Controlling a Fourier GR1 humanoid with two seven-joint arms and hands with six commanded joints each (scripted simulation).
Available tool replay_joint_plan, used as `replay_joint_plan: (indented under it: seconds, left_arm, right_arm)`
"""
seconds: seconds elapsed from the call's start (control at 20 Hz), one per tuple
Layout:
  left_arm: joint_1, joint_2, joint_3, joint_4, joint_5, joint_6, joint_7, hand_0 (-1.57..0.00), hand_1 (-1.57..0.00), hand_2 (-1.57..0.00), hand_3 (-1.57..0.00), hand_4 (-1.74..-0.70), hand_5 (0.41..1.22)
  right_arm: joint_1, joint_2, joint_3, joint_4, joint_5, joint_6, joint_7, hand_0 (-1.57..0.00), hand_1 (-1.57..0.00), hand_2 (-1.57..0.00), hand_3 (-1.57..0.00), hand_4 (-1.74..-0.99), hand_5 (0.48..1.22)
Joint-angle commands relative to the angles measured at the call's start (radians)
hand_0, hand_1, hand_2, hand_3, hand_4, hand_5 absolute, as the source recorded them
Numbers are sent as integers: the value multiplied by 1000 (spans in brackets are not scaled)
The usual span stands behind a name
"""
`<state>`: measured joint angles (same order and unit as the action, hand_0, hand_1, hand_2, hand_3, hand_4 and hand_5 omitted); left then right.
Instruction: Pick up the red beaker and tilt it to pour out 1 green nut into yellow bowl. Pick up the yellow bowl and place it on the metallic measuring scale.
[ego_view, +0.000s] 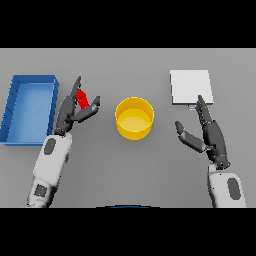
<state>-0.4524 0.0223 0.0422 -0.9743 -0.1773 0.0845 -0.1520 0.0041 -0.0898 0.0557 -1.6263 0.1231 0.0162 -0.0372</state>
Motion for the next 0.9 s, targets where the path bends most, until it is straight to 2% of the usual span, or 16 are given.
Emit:
replay_joint_plan:
  seconds: [0.0,0.1,0.2,0.25,0.35,0.45,0.6,0.7,0.85]
  left_arm:
    - [-10,-9,2,10,2,6,-13,1,1,1,1,-1310,697]
    - [-33,-17,23,55,10,24,-31,1,-6,-50,-30,-1347,726]
    - [-45,-22,40,69,23,32,-45,-338,-306,-322,-239,-1385,765]
    - [-51,-29,51,77,37,31,-50,-585,-556,-551,-416,-1416,786]
    - [-68,-37,71,100,52,40,-74,-940,-921,-918,-832,-1425,943]
    - [-86,-39,74,125,44,59,-72,-1167,-1155,-1153,-1081,-1529,1043]
    - [-82,-41,47,124,43,59,-105,-1364,-1358,-1357,-1176,-1621,1130]
    - [-76,-43,25,112,31,68,-88,-1439,-1435,-1434,-1318,-1560,1163]
    - [-80,-29,15,93,22,64,-91,-1503,-1501,-1501,-1442,-1519,1191]
  right_arm:
    - [7,1,1,3,3,-1,-6,1,1,1,1,-1300,647]
    - [-4,0,-5,9,-1,-3,-1,1,1,1,1,-1301,647]
    - [13,9,2,2,6,-9,-6,1,1,1,1,-1294,645]
    - [10,8,5,3,7,-5,-1,1,1,1,1,-1292,645]
    - [11,9,1,-3,1,-7,7,1,1,1,1,-1290,646]
    - [16,12,7,-14,2,-7,-3,1,1,1,1,-1291,649]
    - [13,9,1,-4,5,-10,6,1,1,1,1,-1290,649]
    - [6,16,8,8,17,-17,7,1,1,1,1,-1287,647]
    - [20,11,8,-3,14,-11,-16,1,1,1,1,-1289,650]
